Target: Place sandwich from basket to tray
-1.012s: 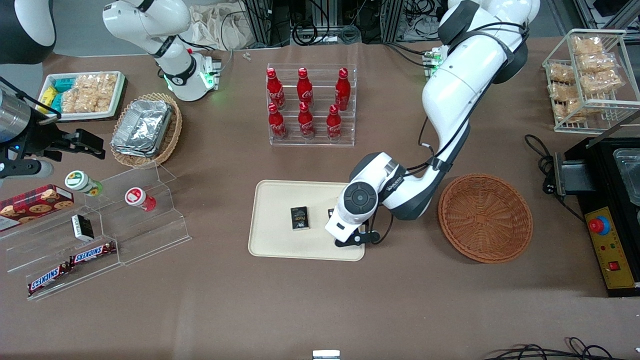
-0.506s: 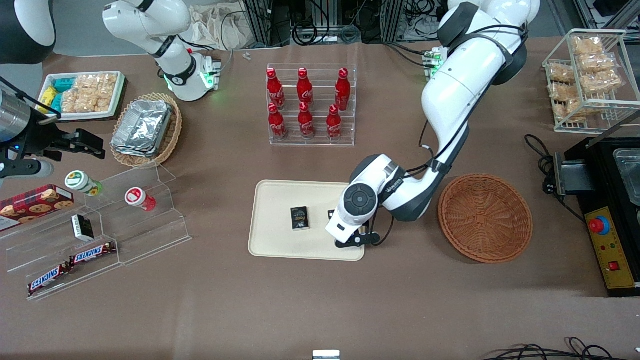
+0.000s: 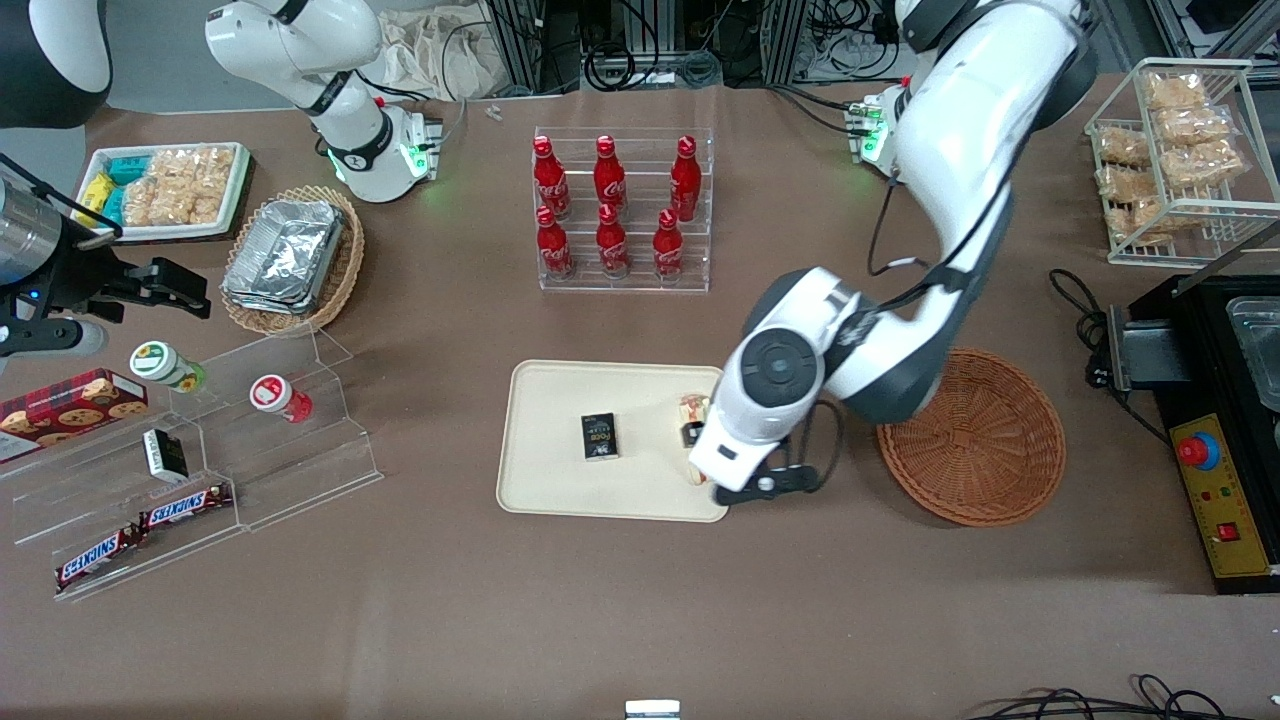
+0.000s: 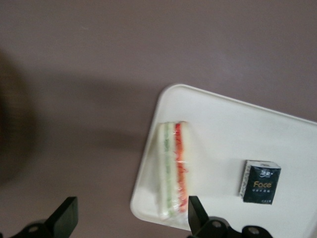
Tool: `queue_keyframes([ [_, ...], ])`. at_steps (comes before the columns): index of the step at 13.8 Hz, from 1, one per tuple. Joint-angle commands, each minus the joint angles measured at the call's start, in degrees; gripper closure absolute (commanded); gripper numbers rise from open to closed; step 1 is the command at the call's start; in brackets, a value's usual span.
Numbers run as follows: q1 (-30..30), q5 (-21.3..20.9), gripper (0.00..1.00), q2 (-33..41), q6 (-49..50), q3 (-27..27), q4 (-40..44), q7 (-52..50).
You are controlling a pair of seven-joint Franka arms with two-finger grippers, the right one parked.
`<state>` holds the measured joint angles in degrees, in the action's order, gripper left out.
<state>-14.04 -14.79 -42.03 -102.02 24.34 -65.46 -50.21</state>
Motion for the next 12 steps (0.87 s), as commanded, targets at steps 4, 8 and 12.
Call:
queue_keyframes([
  [4,11.3,3.2,0.0,14.4,4.9,-1.1,-9.4,10.8],
  [8,7.5,12.6,0.0,27.0,-1.0,-17.8,-24.0,26.8],
  [12,5.3,12.9,0.0,34.8,-5.0,-24.2,-36.4,36.0],
])
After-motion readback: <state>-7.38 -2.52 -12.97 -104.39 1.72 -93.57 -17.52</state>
